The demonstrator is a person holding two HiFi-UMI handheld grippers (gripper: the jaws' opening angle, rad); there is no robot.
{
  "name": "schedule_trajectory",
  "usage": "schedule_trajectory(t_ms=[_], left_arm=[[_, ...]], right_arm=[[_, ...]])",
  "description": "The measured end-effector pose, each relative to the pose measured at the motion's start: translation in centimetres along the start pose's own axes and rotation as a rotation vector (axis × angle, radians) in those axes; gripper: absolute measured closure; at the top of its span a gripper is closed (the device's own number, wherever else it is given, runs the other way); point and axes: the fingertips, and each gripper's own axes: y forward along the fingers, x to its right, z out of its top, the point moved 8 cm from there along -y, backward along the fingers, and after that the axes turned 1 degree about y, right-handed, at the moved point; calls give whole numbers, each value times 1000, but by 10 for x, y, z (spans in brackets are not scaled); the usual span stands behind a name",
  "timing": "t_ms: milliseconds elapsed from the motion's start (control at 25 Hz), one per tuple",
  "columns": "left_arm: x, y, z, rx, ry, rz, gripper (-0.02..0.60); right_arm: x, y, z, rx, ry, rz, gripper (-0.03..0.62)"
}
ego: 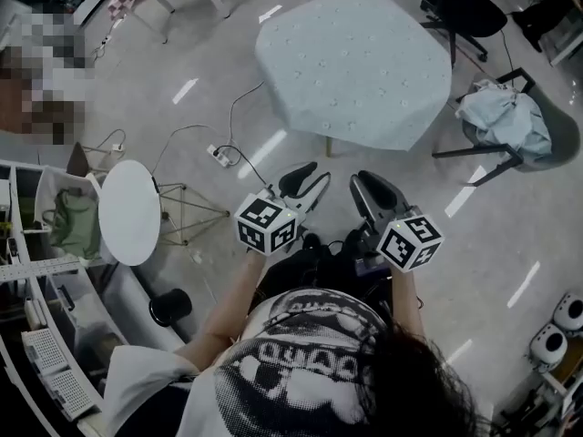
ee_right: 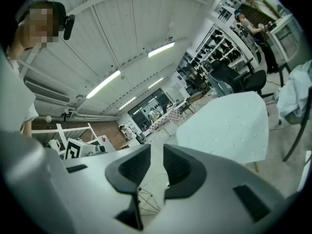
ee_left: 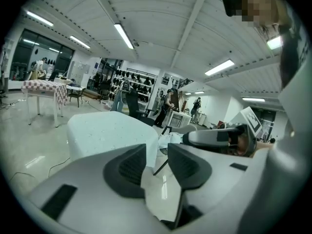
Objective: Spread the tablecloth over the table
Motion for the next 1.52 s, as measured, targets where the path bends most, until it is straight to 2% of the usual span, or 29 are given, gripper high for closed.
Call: schedule_trajectory(t_ms=[400,600,880,1160,1520], left_arm=[[-17,-75,-13,51,55,-81,516],[-18,-99,-19,44,91,-125,560],[-8,-115,-21,36,176,-177,568],[4,-126,-14,118,240,-195,569],[9,-125,-14,130,252,-216,569]], right_arm=[[-74,10,-39,24,-114,-97,586],[-100,6,-49,50,-174,-132,606],[-119,0,-62,55,-229,-100,602],[-122,-15,-63,97,-276,-141,599],[-119,-28,-60,117,-301,-181,600]])
